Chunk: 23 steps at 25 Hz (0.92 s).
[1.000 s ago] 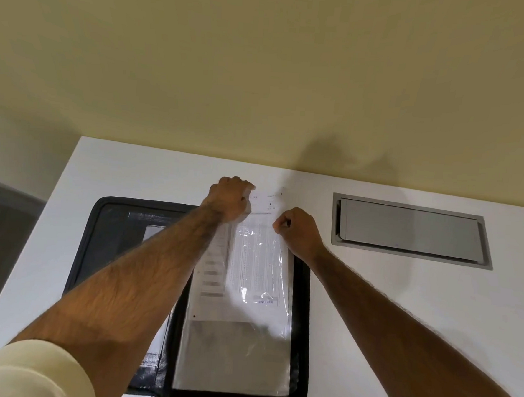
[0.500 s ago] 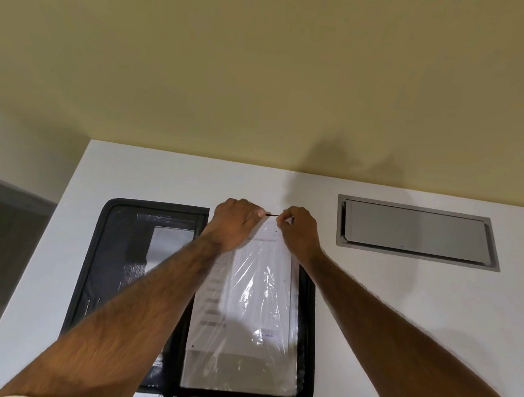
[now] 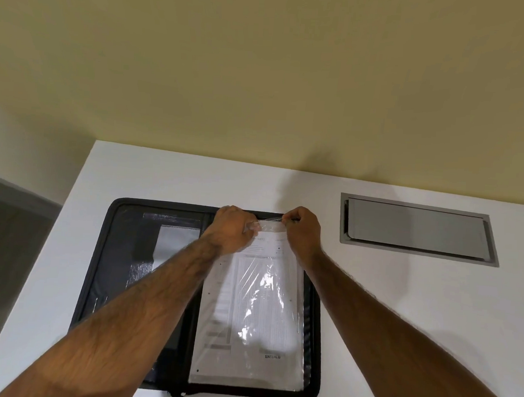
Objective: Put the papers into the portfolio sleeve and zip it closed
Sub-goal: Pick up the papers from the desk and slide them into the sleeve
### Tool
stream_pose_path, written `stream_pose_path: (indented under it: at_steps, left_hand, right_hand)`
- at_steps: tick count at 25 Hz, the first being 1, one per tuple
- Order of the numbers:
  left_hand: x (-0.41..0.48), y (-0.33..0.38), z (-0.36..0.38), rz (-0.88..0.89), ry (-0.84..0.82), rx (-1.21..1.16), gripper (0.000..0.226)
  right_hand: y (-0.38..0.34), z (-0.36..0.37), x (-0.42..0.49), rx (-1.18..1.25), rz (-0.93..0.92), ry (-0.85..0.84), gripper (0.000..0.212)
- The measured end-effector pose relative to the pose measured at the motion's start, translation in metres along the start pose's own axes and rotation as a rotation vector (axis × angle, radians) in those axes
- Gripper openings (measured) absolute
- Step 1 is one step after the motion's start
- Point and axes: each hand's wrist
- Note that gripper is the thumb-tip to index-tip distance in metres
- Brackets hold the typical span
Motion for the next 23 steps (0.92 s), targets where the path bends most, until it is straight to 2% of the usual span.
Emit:
stream_pose_path:
  at_steps: [3,5,7,9,12,15,19,21,23]
  left_hand:
    - [-0.002,0.000,-0.001,0.004,-0.017,-0.026,0.025]
    - [-0.007,0.001,-0.002,0.028,0.004,0.054,0.038]
    - [-0.018,0.000,0.003,0.031,0.105,0.138,0.055]
    - [-0.039,-0.001,0.017,-0.036,0.227,0.070,0.063]
    - [-0.087,-0.001,0.064,-0.156,0.257,-0.053,0.069]
    - [-0.134,-0.001,0.113,-0.194,0.232,-0.018,0.073]
    - [-0.151,0.001,0.133,-0.264,0.261,-0.034,0.074]
    - [-0.149,0.001,0.135,-0.260,0.236,0.002,0.075]
    - [-0.151,-0.001,0.138,-0.250,0.204,0.132,0.077]
  right_hand:
    - [-0.004,-0.002,-0.005,0.014,-0.013,0.015,0.025]
    - [-0.006,-0.004,-0.007,0.016,-0.020,0.022,0.028]
    - [-0.007,-0.007,-0.009,0.014,-0.017,0.030,0.027]
    - [-0.006,-0.010,-0.009,0.022,-0.010,0.045,0.025]
    - [-0.007,-0.012,-0.012,-0.007,0.011,0.059,0.020]
    - [0.000,-0.013,-0.024,-0.069,0.016,0.093,0.014]
    - [0.029,-0.015,-0.063,-0.115,0.006,0.083,0.021]
    - [0.051,-0.014,-0.093,-0.231,0.010,0.061,0.026]
    - [0.074,-0.010,-0.130,-0.481,-0.088,0.031,0.046]
Point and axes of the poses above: each hand's wrist, its own x-axis towards the middle knuckle, its own z-axis out of the palm, y = z × x, and after that the axes turned 3 degrees about -y, right-handed
